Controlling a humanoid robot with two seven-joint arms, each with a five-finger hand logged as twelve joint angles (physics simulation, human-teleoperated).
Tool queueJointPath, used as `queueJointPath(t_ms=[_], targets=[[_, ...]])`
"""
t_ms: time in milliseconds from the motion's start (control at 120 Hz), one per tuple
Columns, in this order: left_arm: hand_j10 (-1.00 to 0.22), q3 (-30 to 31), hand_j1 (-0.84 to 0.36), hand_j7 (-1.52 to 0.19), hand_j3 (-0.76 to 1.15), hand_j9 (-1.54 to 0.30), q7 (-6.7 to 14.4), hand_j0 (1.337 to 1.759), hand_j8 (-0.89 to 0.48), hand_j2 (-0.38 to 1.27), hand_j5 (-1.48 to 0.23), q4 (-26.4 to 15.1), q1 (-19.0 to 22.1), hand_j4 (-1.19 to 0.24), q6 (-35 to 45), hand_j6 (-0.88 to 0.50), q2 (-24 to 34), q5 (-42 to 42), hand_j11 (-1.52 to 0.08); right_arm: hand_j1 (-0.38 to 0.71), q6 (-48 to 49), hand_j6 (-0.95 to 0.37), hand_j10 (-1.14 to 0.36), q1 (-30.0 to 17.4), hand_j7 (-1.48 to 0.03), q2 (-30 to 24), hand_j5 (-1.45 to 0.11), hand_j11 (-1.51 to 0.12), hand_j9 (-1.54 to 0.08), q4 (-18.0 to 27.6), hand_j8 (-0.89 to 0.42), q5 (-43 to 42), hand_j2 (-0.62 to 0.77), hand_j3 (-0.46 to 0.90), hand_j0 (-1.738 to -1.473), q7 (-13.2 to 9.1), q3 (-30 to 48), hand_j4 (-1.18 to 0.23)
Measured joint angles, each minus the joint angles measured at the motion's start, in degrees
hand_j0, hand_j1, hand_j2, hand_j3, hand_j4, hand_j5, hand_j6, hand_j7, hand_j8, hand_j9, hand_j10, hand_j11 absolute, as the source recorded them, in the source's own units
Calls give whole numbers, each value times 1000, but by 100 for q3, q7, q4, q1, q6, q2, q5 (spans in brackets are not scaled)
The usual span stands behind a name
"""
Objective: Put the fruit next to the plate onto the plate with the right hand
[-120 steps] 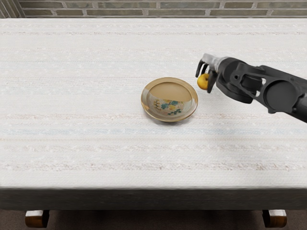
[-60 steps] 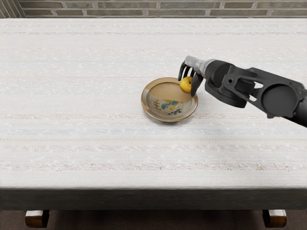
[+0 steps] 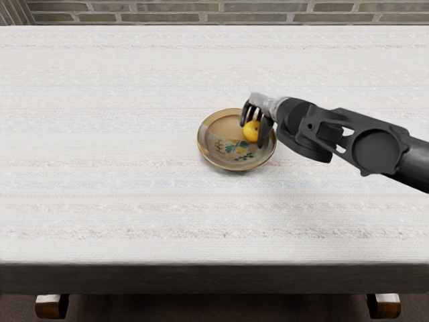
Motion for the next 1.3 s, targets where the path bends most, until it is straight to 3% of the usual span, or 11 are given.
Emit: queueJointPath(t_ms=[333,467,642,758,892,1175,1300], targets=[[-20,-1,325,-26,0,-26,0,1658,-20,4,-26,0,6,-20,0,-20,0,0,-26,247,-1,-483,-661,-42,-905,315,-943,-969,-961,-154,-465,-17,317,1,-1658,0,-62,-673],[-20,-1,325,-26,0,-26,0,1658,-20,4,-26,0,4,-20,0,-20,0,0,-26,199,-5,-455,-550,-43,-740,316,-760,-775,-770,-152,-439,-24,159,0,-1658,-3,-14,-557],[-20,0,325,-26,0,-26,0,1658,-20,4,-26,0,0,-20,0,-20,0,0,-26,-28,0,-268,-308,-50,-411,191,-419,-426,-424,14,-262,24,54,0,-1658,-5,167,-311],[-20,0,325,-26,0,-26,0,1658,-20,4,-26,0,6,-20,0,-20,0,0,-26,-166,170,-155,-177,-44,-234,-290,-239,-243,-242,387,-151,439,31,0,-1658,-5,305,-178],[-20,-1,325,-26,0,-26,0,1658,-20,4,-26,0,-1,-20,0,-20,0,0,-26,-254,815,-82,-93,-117,-122,-747,-125,-126,-126,650,-80,750,17,0,-1658,-5,758,-94],[-20,-1,325,-26,0,-26,0,1658,-20,4,-26,0,3,-20,0,-20,0,0,-26,-326,2655,-23,-25,-176,-30,-2248,-31,-32,-32,742,-22,1855,5,0,-1658,-5,1035,-25],[-20,-1,325,-26,0,-26,0,1658,-20,4,-26,0,-2,-20,0,-20,0,0,-26,-337,3138,-15,-14,-188,-16,-2605,-17,-17,-17,744,-14,2077,3,0,-1658,-5,1073,-15]])
